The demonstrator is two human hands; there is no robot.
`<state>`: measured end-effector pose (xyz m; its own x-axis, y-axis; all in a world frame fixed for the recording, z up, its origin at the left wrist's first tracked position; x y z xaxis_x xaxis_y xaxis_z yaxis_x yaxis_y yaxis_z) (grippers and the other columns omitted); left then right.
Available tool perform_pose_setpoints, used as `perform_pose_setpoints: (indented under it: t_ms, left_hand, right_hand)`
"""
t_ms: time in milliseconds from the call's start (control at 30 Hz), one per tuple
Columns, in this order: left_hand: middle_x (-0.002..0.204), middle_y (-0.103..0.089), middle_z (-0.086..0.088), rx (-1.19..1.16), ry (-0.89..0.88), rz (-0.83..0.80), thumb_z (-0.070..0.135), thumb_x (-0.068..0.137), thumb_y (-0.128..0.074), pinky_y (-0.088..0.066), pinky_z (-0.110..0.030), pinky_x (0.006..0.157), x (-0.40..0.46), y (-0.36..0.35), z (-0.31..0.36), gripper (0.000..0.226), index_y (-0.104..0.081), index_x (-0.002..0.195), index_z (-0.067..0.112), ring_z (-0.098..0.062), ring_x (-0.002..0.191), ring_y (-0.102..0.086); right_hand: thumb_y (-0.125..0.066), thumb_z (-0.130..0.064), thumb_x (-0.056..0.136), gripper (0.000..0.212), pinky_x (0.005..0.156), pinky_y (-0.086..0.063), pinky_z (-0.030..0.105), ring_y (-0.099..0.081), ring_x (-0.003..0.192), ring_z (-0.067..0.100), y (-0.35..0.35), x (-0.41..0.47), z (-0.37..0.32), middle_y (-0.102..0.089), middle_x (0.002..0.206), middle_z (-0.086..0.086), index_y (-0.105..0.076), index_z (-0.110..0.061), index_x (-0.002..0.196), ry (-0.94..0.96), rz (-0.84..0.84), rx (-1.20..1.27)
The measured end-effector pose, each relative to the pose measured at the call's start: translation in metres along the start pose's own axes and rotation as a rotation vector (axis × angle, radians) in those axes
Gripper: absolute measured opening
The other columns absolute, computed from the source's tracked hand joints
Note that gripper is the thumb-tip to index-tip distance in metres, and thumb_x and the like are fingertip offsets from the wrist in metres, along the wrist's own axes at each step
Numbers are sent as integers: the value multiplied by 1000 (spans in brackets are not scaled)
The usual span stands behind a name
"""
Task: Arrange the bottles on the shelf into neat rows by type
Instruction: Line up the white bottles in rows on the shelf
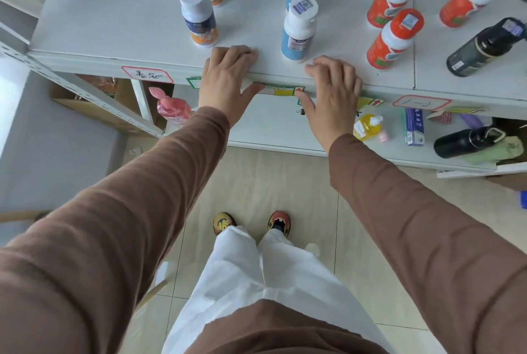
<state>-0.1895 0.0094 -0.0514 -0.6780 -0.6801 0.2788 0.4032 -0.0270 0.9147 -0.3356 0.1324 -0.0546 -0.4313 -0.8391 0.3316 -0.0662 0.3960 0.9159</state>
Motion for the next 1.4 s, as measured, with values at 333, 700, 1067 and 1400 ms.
perform_pose_setpoints:
  t_ms: [333, 700, 1067, 1400]
  left_hand:
    - [130, -52, -5, -98, 209, -148, 27, 90, -48, -36, -42, 101, 18, 5, 16, 42, -49, 131, 17, -31, 120, -41]
    - [99, -61, -7, -811, 455, -245, 21, 93, -36, -39, -29, 79, 50, 2, 36, 30, -58, 112, 16, -22, 90, -51]
    - [98, -72, -9, -1464, 662, -501, 43, 101, -28, -48, -38, 91, 54, 7, 65, 45, -60, 115, 15, -21, 91, -63]
    - [112, -61, 0, -654, 243, -364, 10, 93, -52, -38, -18, 88, 65, 22, 45, 27, -53, 120, 8, -8, 104, -54]
  right_hand:
    - [-66, -31, 88, 35, 68, -49, 42, -58, 90, 26, 55, 52, -1, -50, 115, 6, -49, -12, 113, 75, -128, 291]
    - [-66, -28, 87, 41, 90, -46, 40, -57, 109, 28, 63, 127, -35, -57, 124, 6, -57, -23, 126, 200, -515, 304]
    - [-68, -62, 78, 47, 65, -45, 29, -51, 62, 10, 91, 162, -2, -57, 68, -7, -66, -15, 84, -129, -477, 609]
    - [-66, -20, 80, 41, 90, -42, 33, -54, 113, 24, 74, 130, -40, -58, 125, 2, -63, -22, 120, 297, -518, 312]
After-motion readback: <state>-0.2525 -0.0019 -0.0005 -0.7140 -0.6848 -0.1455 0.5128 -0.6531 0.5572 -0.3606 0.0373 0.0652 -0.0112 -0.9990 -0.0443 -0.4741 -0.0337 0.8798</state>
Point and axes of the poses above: each hand's wrist, its own x-axis towards the middle knuckle, its own y-axis out of the back of the hand, z = x × y, the point moved 9 cm from there along x, towards the middle knuckle
